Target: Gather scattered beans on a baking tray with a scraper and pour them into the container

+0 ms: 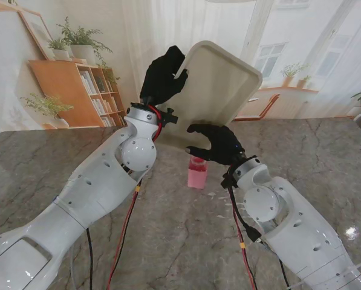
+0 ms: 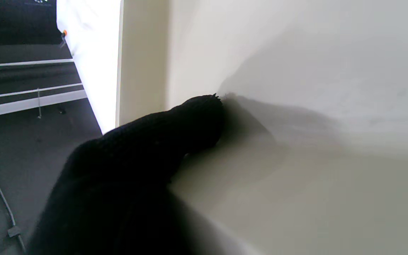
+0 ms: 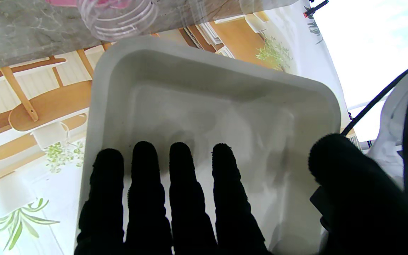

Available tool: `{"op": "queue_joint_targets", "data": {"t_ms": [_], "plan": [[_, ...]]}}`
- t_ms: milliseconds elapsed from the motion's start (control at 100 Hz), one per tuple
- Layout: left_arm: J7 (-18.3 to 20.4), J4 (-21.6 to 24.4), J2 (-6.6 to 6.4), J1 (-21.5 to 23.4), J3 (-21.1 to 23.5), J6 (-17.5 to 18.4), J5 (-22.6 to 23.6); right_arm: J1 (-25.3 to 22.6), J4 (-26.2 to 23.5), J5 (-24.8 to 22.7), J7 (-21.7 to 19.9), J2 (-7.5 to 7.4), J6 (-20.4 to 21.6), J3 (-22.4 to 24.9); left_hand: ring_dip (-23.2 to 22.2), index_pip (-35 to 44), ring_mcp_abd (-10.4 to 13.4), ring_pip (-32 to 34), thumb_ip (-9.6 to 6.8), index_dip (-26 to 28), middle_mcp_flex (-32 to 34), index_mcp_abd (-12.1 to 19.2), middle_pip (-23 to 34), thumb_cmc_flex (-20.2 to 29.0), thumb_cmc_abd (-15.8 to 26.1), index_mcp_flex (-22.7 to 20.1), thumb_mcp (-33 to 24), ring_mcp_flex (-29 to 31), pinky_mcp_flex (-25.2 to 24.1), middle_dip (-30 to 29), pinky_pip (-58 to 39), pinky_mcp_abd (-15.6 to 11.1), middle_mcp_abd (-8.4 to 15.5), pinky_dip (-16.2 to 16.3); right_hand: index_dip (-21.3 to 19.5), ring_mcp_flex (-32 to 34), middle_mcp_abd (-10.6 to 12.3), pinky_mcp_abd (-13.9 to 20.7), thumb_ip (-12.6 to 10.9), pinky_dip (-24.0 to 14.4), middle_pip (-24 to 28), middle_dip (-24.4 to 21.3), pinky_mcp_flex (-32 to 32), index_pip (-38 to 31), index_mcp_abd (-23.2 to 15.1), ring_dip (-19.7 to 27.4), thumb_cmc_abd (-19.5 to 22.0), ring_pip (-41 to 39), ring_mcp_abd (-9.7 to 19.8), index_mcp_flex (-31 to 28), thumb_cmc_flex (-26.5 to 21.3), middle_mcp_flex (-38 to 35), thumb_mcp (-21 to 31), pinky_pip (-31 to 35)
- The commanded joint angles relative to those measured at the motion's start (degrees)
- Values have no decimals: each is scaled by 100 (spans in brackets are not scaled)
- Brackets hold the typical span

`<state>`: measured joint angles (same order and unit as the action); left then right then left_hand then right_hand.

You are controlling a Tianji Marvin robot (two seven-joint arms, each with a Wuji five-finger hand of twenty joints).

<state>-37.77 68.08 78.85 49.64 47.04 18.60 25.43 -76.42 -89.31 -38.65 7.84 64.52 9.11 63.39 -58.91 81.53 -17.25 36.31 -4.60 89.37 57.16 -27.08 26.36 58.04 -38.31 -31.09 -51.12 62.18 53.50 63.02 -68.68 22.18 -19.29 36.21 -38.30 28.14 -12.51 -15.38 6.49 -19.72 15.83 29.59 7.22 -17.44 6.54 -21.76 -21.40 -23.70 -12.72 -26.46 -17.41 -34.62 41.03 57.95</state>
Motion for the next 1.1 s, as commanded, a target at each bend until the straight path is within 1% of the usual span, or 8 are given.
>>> {"op": "queue_joint_targets", "data": {"t_ms": [0, 240, 420, 570, 710, 810, 890, 1090], "plan": [[29, 62, -18, -75, 47, -49, -44, -12, 45, 2, -41, 12, 19, 8, -114, -91, 1054, -16, -800, 59, 135, -958, 212, 475, 492, 320, -229, 263, 248, 72, -437, -1807, 1194, 234, 135, 50, 107, -365, -175, -20, -75, -85, -14, 94, -35, -2, 112, 65, 65, 36, 31, -50, -31, -179], [307, -169, -6, -254, 137, -240, -414, 55, 114, 26, 71, 40, 62, -44, -115, -93, 1051, -20, -800, 59, 125, -955, 210, 479, 488, 325, -229, 264, 253, 71, -439, -1810, 1192, 239, 131, 51, 111, -367, -175, -20, -72, -84, -13, 90, -48, -2, 112, 66, 73, 39, 29, -50, -22, -180], [542, -361, 16, -418, 236, -446, -785, 87, 103, 93, 192, 85, -106, -76, -116, -97, 1050, -23, -795, 59, 123, -954, 210, 480, 485, 327, -224, 263, 253, 69, -440, -1818, 1187, 239, 129, 47, 107, -360, -175, -20, -74, -84, -18, 88, -47, -3, 108, 64, 65, 41, 20, -45, -23, -182], [744, -442, 10, -516, 353, -661, -1063, 112, 126, 125, 277, 113, -180, -117, -117, -102, 1051, -26, -790, 59, 126, -958, 207, 485, 480, 333, -222, 265, 252, 66, -442, -1806, 1174, 239, 129, 49, 110, -368, -175, -23, -72, -83, -10, 86, -52, -3, 103, 63, 71, 36, 19, -49, -20, -178], [965, -488, -33, -574, 491, -923, -1251, 136, 154, 190, 342, 141, -248, -156, -119, -102, 1046, -25, -788, 59, 129, -958, 208, 489, 480, 333, -221, 271, 255, 67, -446, -1807, 1178, 239, 130, 60, 110, -367, -175, -24, -71, -84, -7, 85, -45, -4, 101, 60, 74, 27, 18, -57, -20, -179], [1092, -493, -83, -579, 615, -1076, -1312, 149, 165, 212, 370, 153, -289, -167, -119, -109, 1039, -28, -782, 59, 119, -964, 203, 495, 475, 343, -217, 262, 257, 68, -449, -1812, 1164, 239, 130, 67, 117, -368, -174, -24, -70, -83, -6, 86, -59, -4, 102, 59, 82, 29, 22, -64, -20, -179], [1204, -434, -176, -548, 738, -1200, -1209, 159, 173, 240, 378, 160, -326, -164, -124, -112, 1043, -28, -773, 59, 112, -974, 203, 499, 485, 352, -212, 254, 256, 74, -444, -1829, 1170, 235, 130, 58, 123, -373, -174, -25, -72, -84, -7, 84, -61, -3, 107, 64, 84, 25, 23, -67, -20, -180], [1408, 1, -396, -258, 1200, -1530, -1005, 176, 187, 267, 387, 169, -381, -149, -125, -111, 1041, -32, -768, 59, 113, -975, 200, 505, 481, 352, -208, 251, 253, 74, -444, -1827, 1161, 234, 129, 71, 125, -373, -174, -25, -73, -84, -9, 78, -63, -4, 112, 64, 82, 11, 17, -77, -32, -183]]}}
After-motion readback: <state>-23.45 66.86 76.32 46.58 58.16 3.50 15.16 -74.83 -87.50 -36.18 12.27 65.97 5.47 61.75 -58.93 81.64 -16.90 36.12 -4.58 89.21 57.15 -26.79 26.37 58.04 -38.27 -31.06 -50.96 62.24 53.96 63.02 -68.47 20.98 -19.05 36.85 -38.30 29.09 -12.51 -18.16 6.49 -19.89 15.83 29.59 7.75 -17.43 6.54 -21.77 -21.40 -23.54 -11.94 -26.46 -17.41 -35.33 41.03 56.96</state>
